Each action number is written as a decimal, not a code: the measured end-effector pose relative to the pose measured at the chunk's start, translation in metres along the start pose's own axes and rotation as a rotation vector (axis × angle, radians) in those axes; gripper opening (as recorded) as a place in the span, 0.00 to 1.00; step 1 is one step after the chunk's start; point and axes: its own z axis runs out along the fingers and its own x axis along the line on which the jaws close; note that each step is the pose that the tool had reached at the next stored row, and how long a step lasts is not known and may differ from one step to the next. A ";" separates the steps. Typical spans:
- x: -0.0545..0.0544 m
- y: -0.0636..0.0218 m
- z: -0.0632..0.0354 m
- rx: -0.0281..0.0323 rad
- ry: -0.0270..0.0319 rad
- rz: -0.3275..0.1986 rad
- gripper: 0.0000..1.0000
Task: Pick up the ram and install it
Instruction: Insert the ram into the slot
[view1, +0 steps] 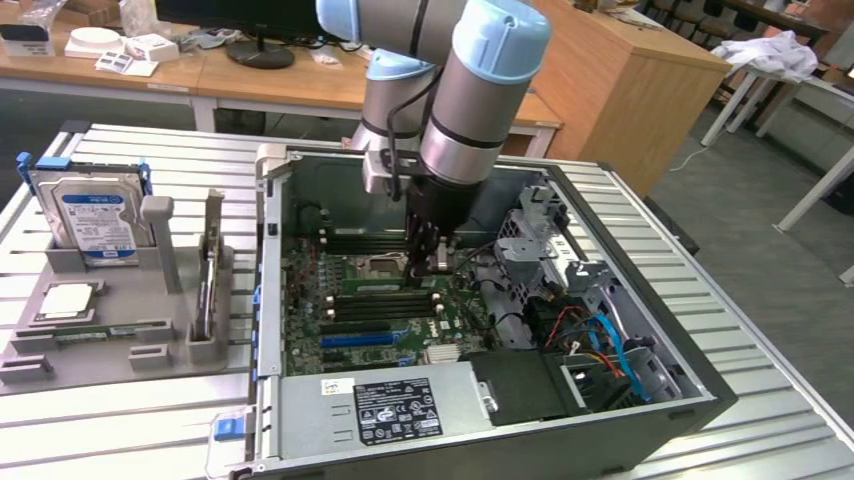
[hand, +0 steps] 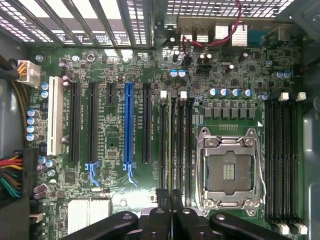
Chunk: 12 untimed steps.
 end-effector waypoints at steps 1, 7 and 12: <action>0.000 -0.0001 0.0015 0.0000 0.0001 0.000 0.12; 0.000 -0.0003 0.0071 0.0000 0.0002 0.000 0.12; 0.000 -0.0005 0.0113 0.0003 -0.0001 0.000 0.12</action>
